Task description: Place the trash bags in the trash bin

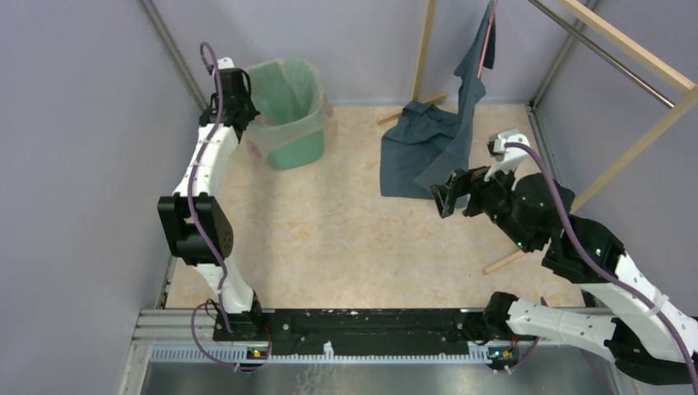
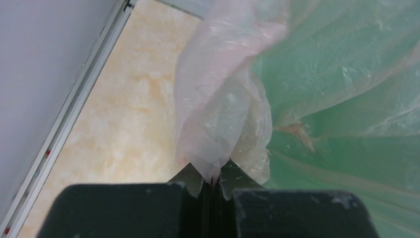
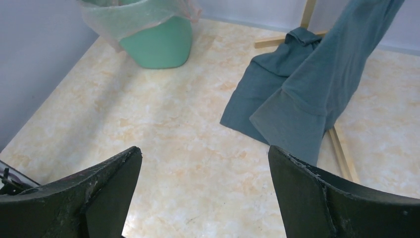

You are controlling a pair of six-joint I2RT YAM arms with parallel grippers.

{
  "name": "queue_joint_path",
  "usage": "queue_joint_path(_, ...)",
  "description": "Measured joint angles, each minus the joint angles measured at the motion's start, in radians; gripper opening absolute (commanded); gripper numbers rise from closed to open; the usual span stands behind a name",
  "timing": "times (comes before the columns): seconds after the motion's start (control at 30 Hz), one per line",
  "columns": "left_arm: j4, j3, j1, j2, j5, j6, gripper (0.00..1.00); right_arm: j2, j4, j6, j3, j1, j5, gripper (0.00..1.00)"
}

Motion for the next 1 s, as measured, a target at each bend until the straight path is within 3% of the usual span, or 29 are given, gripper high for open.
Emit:
queue_joint_path(0.07, 0.016, 0.054, 0.026, 0.049, 0.016, -0.019, 0.00, -0.037, -0.002, 0.000, -0.014, 0.000, 0.015, 0.99)
queue_joint_path(0.1, 0.018, 0.076, 0.035, 0.070, 0.027, -0.025, 0.05, -0.048, -0.002, 0.000, -0.018, 0.000, 0.021, 0.99)
queue_joint_path(0.17, 0.026, 0.103, 0.050, 0.094, 0.049, -0.030, 0.34, -0.076, -0.005, 0.001, -0.018, 0.000, 0.032, 0.99)
queue_joint_path(0.2, 0.031, 0.106, 0.056, 0.098, 0.053, -0.032, 0.56, -0.089, -0.006, 0.002, -0.017, 0.000, 0.036, 0.99)
queue_joint_path(0.23, 0.033, 0.106, 0.063, 0.098, 0.062, -0.044, 0.69, -0.098, -0.009, 0.002, -0.015, 0.000, 0.040, 0.99)
queue_joint_path(0.27, 0.034, 0.105, 0.065, 0.097, 0.070, -0.039, 0.79, -0.102, -0.021, 0.003, -0.008, 0.000, 0.043, 0.99)
queue_joint_path(0.37, 0.040, 0.063, 0.068, 0.063, 0.092, -0.037, 0.95, -0.098, -0.055, 0.003, 0.025, 0.000, 0.047, 0.99)
queue_joint_path(0.53, -0.017, -0.032, 0.068, -0.120, 0.140, -0.019, 0.99, -0.097, -0.099, 0.000, 0.091, 0.000, 0.046, 0.99)
queue_joint_path(0.67, -0.064, -0.041, 0.068, -0.356, 0.251, 0.004, 0.99, -0.091, -0.135, 0.000, 0.167, 0.000, 0.046, 0.99)
queue_joint_path(0.83, -0.023, -0.087, 0.069, -0.728, 0.562, 0.005, 0.99, -0.085, -0.162, 0.002, 0.261, 0.000, 0.046, 0.99)
queue_joint_path(1.0, 0.070, -0.156, 0.068, -1.001, 0.795, 0.002, 0.99, -0.081, -0.163, 0.000, 0.311, 0.000, 0.036, 0.99)
